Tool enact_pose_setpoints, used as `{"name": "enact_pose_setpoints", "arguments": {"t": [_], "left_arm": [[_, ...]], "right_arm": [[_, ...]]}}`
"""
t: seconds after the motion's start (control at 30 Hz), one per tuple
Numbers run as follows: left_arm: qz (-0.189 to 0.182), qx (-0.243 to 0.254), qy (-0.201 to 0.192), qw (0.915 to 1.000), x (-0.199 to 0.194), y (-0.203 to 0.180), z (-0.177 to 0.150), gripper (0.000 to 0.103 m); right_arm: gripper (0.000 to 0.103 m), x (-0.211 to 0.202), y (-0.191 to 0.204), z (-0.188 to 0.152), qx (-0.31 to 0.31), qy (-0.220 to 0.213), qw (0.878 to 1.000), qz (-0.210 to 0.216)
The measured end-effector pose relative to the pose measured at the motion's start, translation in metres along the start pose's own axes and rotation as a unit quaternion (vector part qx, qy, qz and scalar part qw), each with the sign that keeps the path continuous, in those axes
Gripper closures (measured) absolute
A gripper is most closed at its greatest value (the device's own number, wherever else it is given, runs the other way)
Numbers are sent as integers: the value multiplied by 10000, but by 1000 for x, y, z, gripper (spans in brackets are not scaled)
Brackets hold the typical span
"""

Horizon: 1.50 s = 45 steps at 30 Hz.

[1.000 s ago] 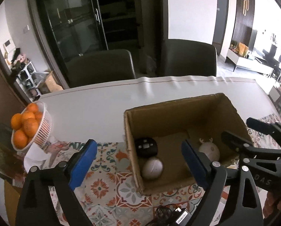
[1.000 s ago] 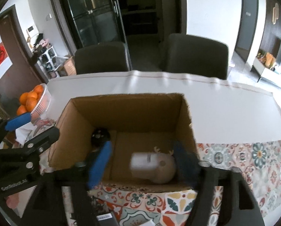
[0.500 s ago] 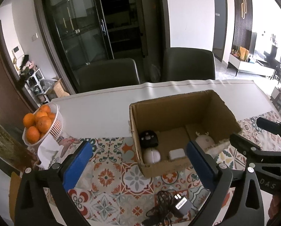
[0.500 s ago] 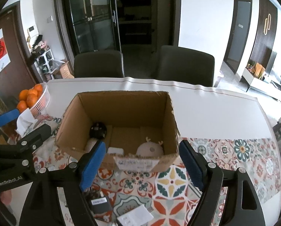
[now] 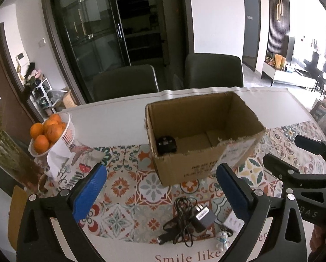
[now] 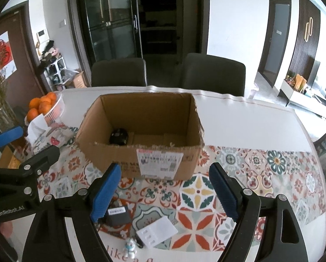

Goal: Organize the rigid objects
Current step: 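Withdraw both tools from the box toward the remaining items on the runner, then grasp the white plug adapter with the right gripper while the left grasps the doll keychain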

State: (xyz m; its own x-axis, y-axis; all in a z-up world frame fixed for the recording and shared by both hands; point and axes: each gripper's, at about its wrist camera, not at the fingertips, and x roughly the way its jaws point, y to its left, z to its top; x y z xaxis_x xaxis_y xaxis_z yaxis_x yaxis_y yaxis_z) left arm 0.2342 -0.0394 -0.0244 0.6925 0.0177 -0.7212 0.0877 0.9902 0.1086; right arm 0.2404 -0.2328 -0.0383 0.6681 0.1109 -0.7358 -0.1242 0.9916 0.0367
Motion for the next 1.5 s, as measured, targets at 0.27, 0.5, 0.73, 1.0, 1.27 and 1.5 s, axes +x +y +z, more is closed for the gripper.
{"name": "enact_pose_setpoints", "arguments": {"t": [0.27, 0.5, 0.73, 1.0, 1.27, 1.5], "left_arm": [[-39, -87, 325, 9994, 4, -7, -24, 1], [-68, -118, 555, 9984, 10, -11, -45, 1], [-34, -183, 790, 9967, 17, -14, -66, 1], [76, -374, 1114, 9930, 29, -13, -94, 1], [141, -568, 1517, 9867, 43, -10, -123, 1], [294, -581, 1681, 9836, 55, -9, -134, 1]], "right_arm": [[20, 5, 0, -25, 23, 226, 9996, 148], [20, 15, 0, -45, -27, 474, 9986, 245], [20, 26, 1, -65, -59, 743, 9966, 361], [20, 43, 5, -87, -202, 1088, 9927, 474], [20, 63, 12, -106, -383, 1376, 9882, 555], [20, 85, 16, -118, -411, 1604, 9842, 625]]}}
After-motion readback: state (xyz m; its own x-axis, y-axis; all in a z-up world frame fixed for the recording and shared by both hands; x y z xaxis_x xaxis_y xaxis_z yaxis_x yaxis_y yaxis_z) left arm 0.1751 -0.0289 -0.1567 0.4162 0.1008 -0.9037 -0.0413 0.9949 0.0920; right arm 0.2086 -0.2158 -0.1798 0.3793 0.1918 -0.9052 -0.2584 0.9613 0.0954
